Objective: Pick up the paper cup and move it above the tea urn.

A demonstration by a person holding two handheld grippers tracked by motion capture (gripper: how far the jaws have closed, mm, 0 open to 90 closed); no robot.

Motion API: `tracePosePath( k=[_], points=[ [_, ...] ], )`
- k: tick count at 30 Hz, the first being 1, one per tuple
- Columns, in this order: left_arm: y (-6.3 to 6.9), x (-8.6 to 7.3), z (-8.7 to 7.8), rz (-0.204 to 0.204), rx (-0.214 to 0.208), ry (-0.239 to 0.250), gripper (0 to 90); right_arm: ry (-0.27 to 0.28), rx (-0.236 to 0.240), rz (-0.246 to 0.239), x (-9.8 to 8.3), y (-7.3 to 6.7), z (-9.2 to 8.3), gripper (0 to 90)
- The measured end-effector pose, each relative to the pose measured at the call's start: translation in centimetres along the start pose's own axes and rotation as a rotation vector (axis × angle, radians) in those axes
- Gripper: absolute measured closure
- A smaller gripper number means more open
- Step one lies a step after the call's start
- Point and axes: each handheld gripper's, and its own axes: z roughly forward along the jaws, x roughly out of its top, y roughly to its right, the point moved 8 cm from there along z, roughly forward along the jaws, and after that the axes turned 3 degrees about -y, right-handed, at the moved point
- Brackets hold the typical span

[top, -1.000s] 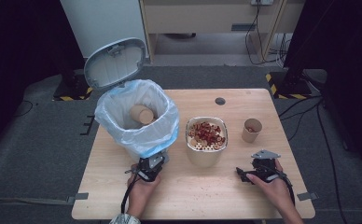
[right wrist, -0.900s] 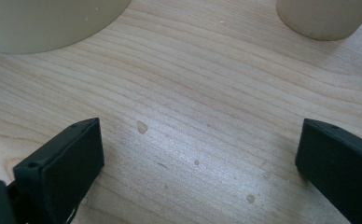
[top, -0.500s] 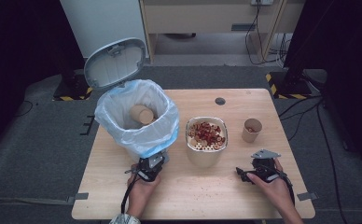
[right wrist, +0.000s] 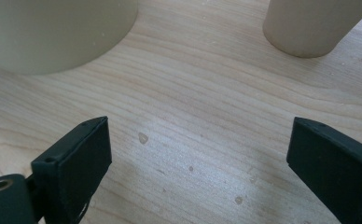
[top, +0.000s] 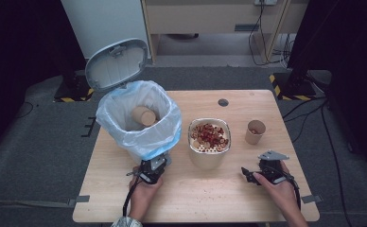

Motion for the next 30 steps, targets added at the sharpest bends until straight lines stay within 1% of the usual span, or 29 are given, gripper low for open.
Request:
tracePosePath(
  k=[2, 3, 6, 7, 10, 14, 17, 19, 22, 24, 26, 30],
  points=[
    [0.0, 0.0, 0.0, -0.001, -0.001, 0.000, 88.9, -0.006, -0.021, 0.014, -0.1, 0.2, 0.0, 11.2],
    [0.0, 0.0, 0.0, 0.001, 0.000, 0.001, 88.9, -0.011, -0.038, 0.010, -0.1, 0.3, 0.0, 11.6],
    [0.0, 0.0, 0.0, -0.002, -0.002, -0.001, 88.9, -0.004, -0.057, 0.011, 0.4, 0.6, -0.3, 12.5],
    [0.0, 0.0, 0.0, -0.002, -0.002, -0.001, 88.9, 0.003, -0.065, 0.005, 0.7, 0.7, -0.5, 12.6],
    [0.0, 0.0, 0.0, -0.005, -0.004, -0.001, 88.9, 0.005, -0.079, 0.011, 1.6, 1.2, -1.0, 12.4],
    [0.0, 0.0, 0.0, -0.003, -0.004, -0.001, 88.9, 0.012, -0.101, 0.006, 3.3, 2.3, -2.0, 12.1],
    [0.0, 0.0, 0.0, -0.002, -0.005, -0.003, 88.9, 0.020, -0.116, 0.025, 4.8, 3.3, -2.7, 12.9],
    [0.0, 0.0, 0.0, -0.006, -0.004, 0.001, 88.9, 0.024, -0.114, 0.037, 5.5, 4.0, -2.8, 13.0],
    [0.0, 0.0, 0.0, -0.003, -0.004, -0.001, 88.9, 0.034, -0.121, 0.042, 6.3, 4.8, -2.5, 12.9],
    [0.0, 0.0, 0.0, -0.004, -0.005, -0.001, 88.9, 0.050, -0.114, 0.054, 6.7, 5.3, -1.6, 11.0],
    [0.0, 0.0, 0.0, -0.001, -0.003, -0.001, 88.9, 0.053, -0.101, 0.063, 6.8, 5.5, -0.9, 9.8],
    [0.0, 0.0, 0.0, -0.004, -0.006, 0.001, 88.9, 0.077, -0.103, 0.078, 7.3, 6.1, 0.3, 10.8]
  ],
)
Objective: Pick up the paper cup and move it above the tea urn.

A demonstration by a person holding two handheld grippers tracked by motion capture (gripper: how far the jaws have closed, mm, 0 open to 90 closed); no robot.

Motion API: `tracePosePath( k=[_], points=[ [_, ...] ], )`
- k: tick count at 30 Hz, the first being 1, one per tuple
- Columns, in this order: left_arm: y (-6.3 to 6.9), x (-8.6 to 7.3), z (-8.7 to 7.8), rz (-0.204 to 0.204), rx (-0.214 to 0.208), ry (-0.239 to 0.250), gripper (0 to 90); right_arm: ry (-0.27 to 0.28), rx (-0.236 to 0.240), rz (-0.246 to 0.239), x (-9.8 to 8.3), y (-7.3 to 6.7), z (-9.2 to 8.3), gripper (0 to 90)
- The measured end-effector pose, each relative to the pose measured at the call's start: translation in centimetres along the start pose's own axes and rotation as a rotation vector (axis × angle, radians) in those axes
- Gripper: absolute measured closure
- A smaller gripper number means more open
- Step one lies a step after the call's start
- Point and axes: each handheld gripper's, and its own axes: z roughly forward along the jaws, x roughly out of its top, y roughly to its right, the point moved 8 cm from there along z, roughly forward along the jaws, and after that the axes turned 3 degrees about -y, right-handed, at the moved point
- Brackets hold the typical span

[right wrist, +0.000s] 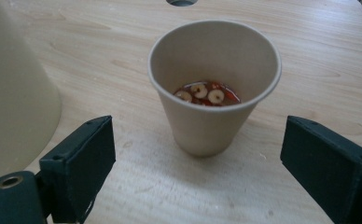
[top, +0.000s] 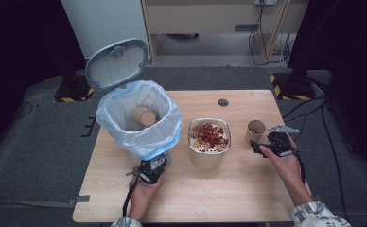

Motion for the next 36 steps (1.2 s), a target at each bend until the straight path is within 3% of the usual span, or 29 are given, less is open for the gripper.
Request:
tracePosePath(
  k=[11, 20, 30, 36],
  points=[
    [0.0, 0.0, 0.0, 0.002, -0.001, -0.002, 88.9, 0.060, -0.010, 0.027, 0.5, 0.1, 3.2, 11.9],
    [0.0, 0.0, 0.0, 0.001, -0.001, -0.002, 88.9, 0.076, -0.043, 0.046, 0.5, 0.3, 5.2, 16.6],
    [0.0, 0.0, 0.0, 0.000, -0.001, -0.001, 88.9, 0.105, -0.058, 0.040, 0.6, 0.6, 5.4, 28.2],
    [0.0, 0.0, 0.0, 0.001, -0.003, -0.001, 88.9, 0.127, -0.033, 0.011, 1.5, 0.4, 4.2, 30.2]
  ],
)
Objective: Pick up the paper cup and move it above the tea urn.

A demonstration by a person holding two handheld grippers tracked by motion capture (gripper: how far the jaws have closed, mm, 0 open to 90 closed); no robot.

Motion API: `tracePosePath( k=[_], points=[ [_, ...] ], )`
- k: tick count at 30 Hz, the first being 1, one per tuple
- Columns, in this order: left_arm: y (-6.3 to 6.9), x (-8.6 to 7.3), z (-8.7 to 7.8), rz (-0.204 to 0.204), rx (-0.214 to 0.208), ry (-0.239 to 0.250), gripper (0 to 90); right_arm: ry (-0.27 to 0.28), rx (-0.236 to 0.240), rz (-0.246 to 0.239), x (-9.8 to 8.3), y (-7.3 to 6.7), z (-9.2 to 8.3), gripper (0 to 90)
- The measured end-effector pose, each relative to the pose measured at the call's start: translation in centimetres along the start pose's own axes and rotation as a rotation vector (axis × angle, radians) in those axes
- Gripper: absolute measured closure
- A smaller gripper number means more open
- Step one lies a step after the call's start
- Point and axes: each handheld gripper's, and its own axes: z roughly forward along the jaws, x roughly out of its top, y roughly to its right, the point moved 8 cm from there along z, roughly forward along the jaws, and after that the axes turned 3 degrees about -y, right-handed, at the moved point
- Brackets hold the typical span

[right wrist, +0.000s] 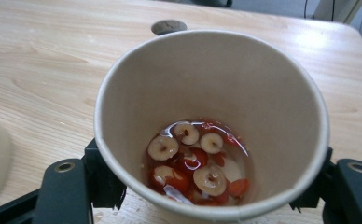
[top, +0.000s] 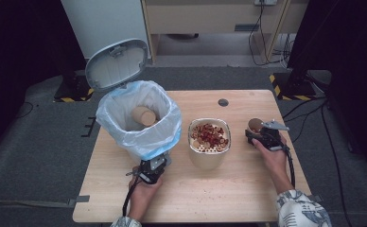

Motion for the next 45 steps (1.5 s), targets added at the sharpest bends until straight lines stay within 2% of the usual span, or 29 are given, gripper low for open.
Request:
tracePosePath(
  k=[4, 15, 26, 38, 45],
  points=[
    [0.0, 0.0, 0.0, 0.000, 0.001, -0.001, 88.9, 0.009, 0.024, -0.027, 1.0, -0.2, -1.2, 30.8],
    [0.0, 0.0, 0.0, 0.003, 0.003, -0.001, 89.0, 0.035, 0.059, -0.140, 4.0, -0.6, -4.4, 31.3],
    [0.0, 0.0, 0.0, 0.003, 0.004, -0.001, 88.9, 0.046, 0.081, -0.177, 6.1, -0.3, -5.6, 32.4],
    [0.0, 0.0, 0.0, 0.003, 0.003, -0.001, 88.9, 0.075, 0.095, -0.268, 9.6, -0.8, -6.7, 32.9],
    [0.0, 0.0, 0.0, 0.003, 0.003, -0.001, 89.0, 0.091, 0.098, -0.301, 11.5, -1.4, -7.3, 33.1]
  ],
)
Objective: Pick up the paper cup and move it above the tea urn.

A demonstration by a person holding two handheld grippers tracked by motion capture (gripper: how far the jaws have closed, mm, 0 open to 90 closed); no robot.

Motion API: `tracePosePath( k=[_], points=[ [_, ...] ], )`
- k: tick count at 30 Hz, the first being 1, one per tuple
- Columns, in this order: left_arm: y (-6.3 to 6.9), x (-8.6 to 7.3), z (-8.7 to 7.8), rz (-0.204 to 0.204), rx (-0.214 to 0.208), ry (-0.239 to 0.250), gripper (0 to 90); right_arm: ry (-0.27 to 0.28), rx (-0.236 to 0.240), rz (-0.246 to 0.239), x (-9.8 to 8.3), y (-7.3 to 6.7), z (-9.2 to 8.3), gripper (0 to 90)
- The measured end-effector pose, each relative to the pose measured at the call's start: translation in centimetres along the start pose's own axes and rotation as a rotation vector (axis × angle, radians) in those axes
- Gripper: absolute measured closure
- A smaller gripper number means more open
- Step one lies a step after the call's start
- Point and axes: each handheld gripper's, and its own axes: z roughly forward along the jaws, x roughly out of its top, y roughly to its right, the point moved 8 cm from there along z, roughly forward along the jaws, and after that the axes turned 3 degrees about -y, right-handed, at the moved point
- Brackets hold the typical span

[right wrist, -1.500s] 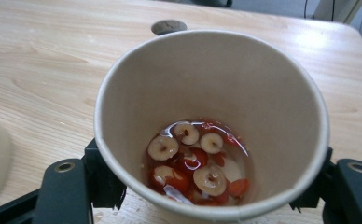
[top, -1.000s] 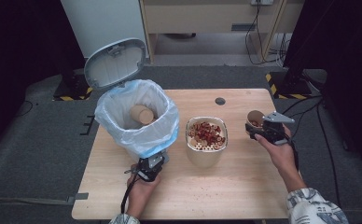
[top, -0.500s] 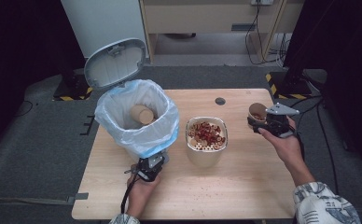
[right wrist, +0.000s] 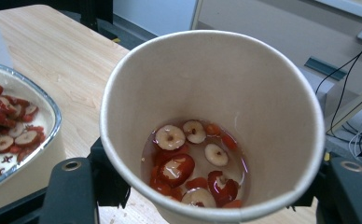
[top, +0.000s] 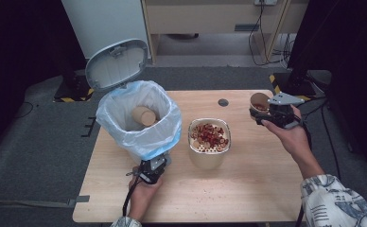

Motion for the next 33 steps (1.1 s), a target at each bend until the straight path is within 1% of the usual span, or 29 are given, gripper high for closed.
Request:
tracePosePath(
  k=[4, 9, 14, 20, 26, 33],
  points=[
    [0.0, 0.0, 0.0, 0.000, 0.000, 0.000, 89.0, 0.008, 0.001, -0.013, 1.0, 0.1, -0.2, 33.2],
    [0.0, 0.0, 0.0, 0.001, -0.001, -0.001, 89.0, 0.012, -0.001, -0.022, 1.8, 0.3, -0.4, 33.3],
    [0.0, 0.0, 0.0, 0.000, -0.001, -0.001, 89.0, 0.012, -0.003, -0.042, 2.5, 0.3, -0.4, 33.3],
    [0.0, 0.0, 0.0, 0.002, 0.000, 0.000, 89.0, 0.016, -0.005, -0.057, 3.1, 0.3, -0.5, 33.3],
    [0.0, 0.0, 0.0, 0.003, 0.000, -0.001, 89.0, 0.009, -0.006, -0.067, 3.4, 0.2, -0.6, 33.4],
    [0.0, 0.0, 0.0, 0.003, 0.000, -0.001, 89.0, 0.010, -0.012, -0.093, 4.5, 0.4, -0.6, 33.5]
  ],
)
